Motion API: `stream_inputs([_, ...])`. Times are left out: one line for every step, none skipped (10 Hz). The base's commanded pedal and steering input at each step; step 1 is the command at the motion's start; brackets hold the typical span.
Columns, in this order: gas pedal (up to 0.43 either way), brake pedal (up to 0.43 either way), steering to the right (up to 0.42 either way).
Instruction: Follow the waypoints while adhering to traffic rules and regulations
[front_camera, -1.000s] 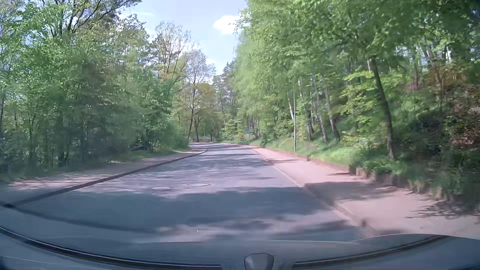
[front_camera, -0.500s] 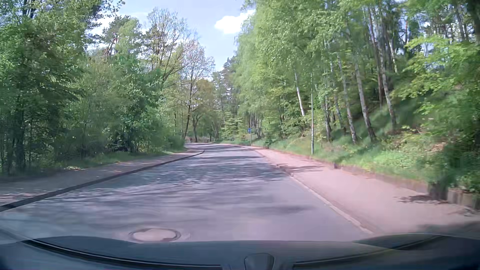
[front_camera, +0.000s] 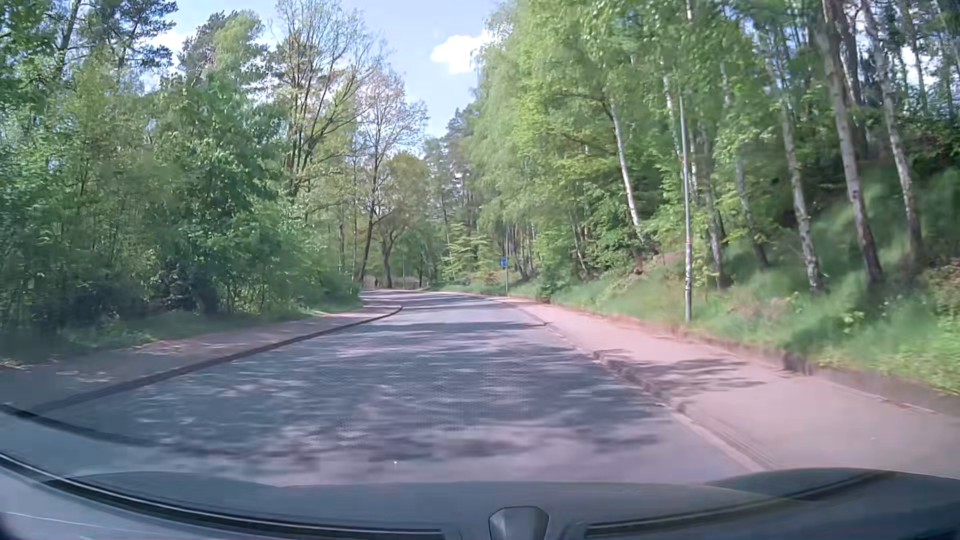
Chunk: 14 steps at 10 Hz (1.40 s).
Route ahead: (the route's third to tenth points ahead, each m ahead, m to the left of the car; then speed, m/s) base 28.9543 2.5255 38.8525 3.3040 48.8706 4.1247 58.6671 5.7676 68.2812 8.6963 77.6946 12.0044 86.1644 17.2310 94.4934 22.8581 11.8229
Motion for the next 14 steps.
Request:
stream_inputs([0.059,0.0,-0.005])
stream_inputs([0.059,0.0,-0.006])
stream_inputs([0.059,0.0,-0.005])
stream_inputs([0.059,0.0,-0.003])
stream_inputs([0.059,0.0,0.0])
stream_inputs([0.059,0.0,0.003])
stream_inputs([0.059,0.0,0.004])
stream_inputs([0.059,0.0,0.003])
stream_inputs([0.047,0.0,0.003])
stream_inputs([0.039,0.0,0.003])
stream_inputs([0.039,0.0,0.002])
stream_inputs([0.039,0.0,0.002])
stream_inputs([0.028,0.0,0.002])
stream_inputs([0.028,0.0,0.001])
